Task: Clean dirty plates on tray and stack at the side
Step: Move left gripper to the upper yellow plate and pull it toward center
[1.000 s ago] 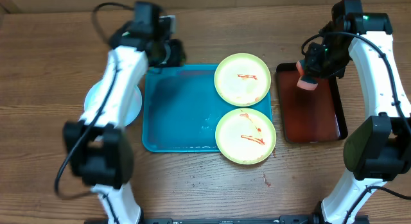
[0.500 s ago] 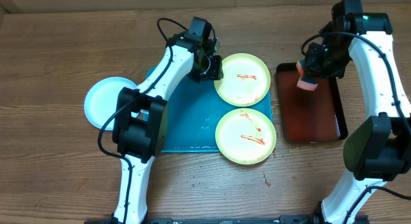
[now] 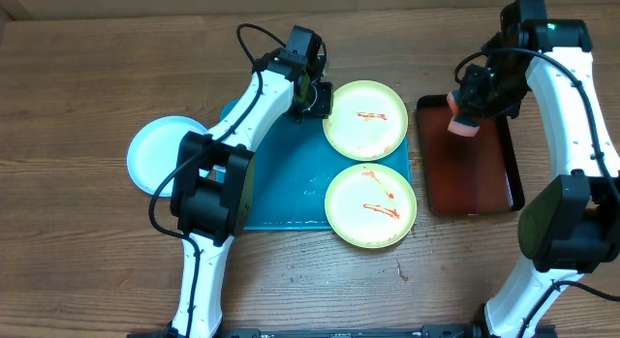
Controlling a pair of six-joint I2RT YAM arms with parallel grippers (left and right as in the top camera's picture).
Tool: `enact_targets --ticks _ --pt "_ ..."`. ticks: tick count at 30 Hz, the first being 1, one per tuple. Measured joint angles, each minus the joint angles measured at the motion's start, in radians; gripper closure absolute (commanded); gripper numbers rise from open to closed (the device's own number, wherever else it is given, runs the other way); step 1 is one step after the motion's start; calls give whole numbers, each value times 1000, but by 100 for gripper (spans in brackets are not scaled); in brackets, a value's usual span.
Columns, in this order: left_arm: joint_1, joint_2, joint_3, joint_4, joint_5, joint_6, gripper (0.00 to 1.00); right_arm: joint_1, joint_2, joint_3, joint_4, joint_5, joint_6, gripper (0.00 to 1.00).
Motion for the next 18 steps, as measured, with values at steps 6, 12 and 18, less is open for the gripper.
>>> enact_targets --ticks 6,12,18 --pt "0 2 -43 36 -8 3 89 0 0 0 -2 0 0 95" --pt "0 2 -43 54 -7 4 96 0 0 0 -4 0 0 95" --pt "6 2 -42 58 -8 25 96 0 0 0 -5 0 0 95"
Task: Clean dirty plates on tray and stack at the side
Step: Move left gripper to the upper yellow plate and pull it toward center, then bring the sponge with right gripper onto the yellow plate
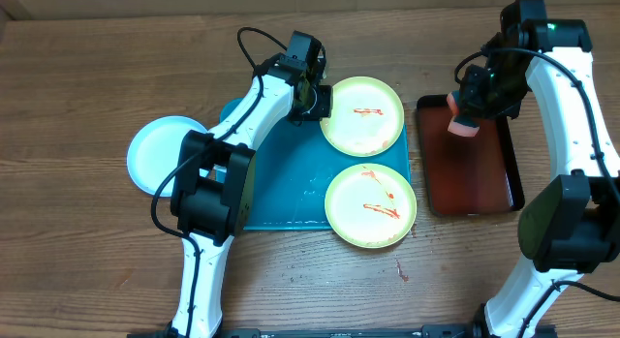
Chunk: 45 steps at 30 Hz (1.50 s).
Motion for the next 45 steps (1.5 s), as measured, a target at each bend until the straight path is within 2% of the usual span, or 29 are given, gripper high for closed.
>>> enact_targets --ticks 6,13,17,21,26,30,36,45 --pt "63 -3 38 -159 0 58 96 0 0 0 0 0 0 95" --pt "217 -29 53 -349 -12 267 96 0 0 0 1 0 0 96" --pt "257 -29 53 -385 -19 352 96 2 0 0 16 -6 0 96" --pt "258 -29 53 -419 -16 385 96 29 0 0 59 -52 0 96" --pt "246 -29 51 -469 -14 359 96 148 0 -1 173 -101 31 96" --pt "238 -30 31 -470 -10 298 96 299 0 -2 286 -105 123 96" --pt "238 -30 5 -455 -5 191 96 484 40 -2 360 -49 261 96" --pt "238 -31 5 -431 -8 135 95 560 213 -3 429 29 349 96"
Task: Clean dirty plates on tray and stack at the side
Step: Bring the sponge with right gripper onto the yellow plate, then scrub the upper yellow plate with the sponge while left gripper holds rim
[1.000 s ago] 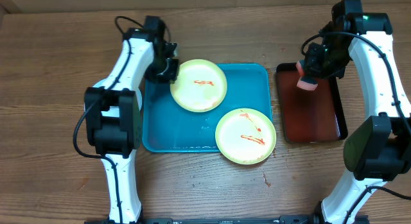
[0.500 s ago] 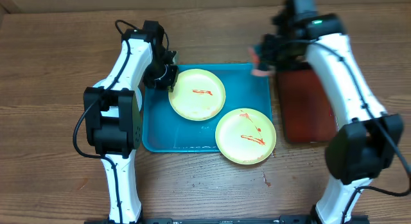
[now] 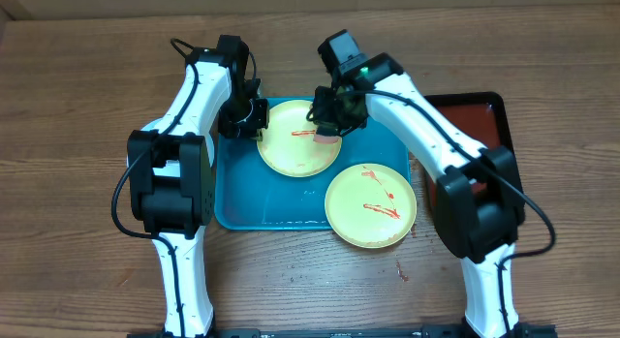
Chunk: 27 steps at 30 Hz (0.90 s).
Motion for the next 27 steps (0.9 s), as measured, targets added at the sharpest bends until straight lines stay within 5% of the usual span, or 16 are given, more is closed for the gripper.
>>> enact_targets --ticks 17,27 --pt "0 0 0 -1 -11 1 96 10 129 0 102 0 15 96" --pt "2 0 -2 0 -33 1 96 12 178 2 211 -246 18 96"
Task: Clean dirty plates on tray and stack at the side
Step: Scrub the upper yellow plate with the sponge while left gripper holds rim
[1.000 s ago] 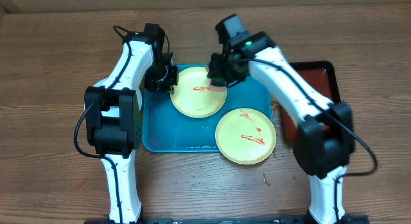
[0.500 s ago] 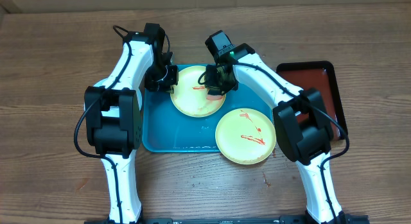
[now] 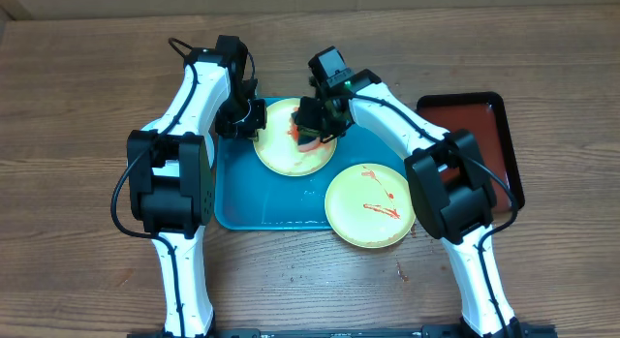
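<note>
On the blue tray (image 3: 262, 198) lies a yellow-green plate (image 3: 281, 154). My left gripper (image 3: 254, 121) is shut on its left rim. Over the plate's upper right part, my right gripper (image 3: 312, 133) is shut on a pink sponge (image 3: 308, 139) that presses on the surface, hiding any stain there. A second yellow-green plate (image 3: 370, 204) with red sauce streaks sits at the tray's right front corner, partly off it.
A dark red tray (image 3: 480, 135) stands at the right, partly behind my right arm. A small red smear (image 3: 400, 270) marks the wooden table in front of the second plate. Both arms reach in from the front.
My right gripper with the sponge has shifted a little left and lower on the plate. The plate itself sits slightly further left. The left gripper holds the same rim.
At first the left gripper held the back plate's left rim at the tray's right edge, while the right gripper held the sponge over the dark red tray. Later the plate was at the tray's middle with the sponge on it. Now the sponge sits further left on it.
</note>
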Controlling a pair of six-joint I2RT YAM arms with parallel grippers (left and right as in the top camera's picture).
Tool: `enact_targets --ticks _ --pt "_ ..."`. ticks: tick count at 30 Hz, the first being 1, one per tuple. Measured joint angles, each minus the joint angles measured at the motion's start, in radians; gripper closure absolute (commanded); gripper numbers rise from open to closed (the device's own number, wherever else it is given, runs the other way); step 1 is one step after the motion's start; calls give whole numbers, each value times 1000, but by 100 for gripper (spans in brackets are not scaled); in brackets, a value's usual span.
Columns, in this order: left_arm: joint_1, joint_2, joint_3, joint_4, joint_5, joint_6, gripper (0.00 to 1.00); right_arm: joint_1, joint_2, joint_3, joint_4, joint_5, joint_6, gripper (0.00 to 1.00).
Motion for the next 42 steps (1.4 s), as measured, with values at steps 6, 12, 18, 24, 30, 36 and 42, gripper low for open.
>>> enact_targets --ticks 6,12,18,24,30,36,42 --pt "0 0 -3 20 3 0 96 54 9 0 -3 -76 -1 96" --pt "0 0 -5 21 24 1 96 76 15 18 -101 -129 -37 96" --pt "3 0 -5 24 68 8 96 16 18 66 -264 -83 -77 96" --pt "8 0 -5 30 76 8 96 -55 18 130 -354 118 -98 96" --pt "7 0 -5 24 81 8 96 -60 18 146 -323 287 -106 96" --pt "14 0 -5 21 79 8 96 -5 20 146 -206 348 -108 96" --pt "25 0 -5 7 63 8 96 24 57 148 -75 205 -120 96"
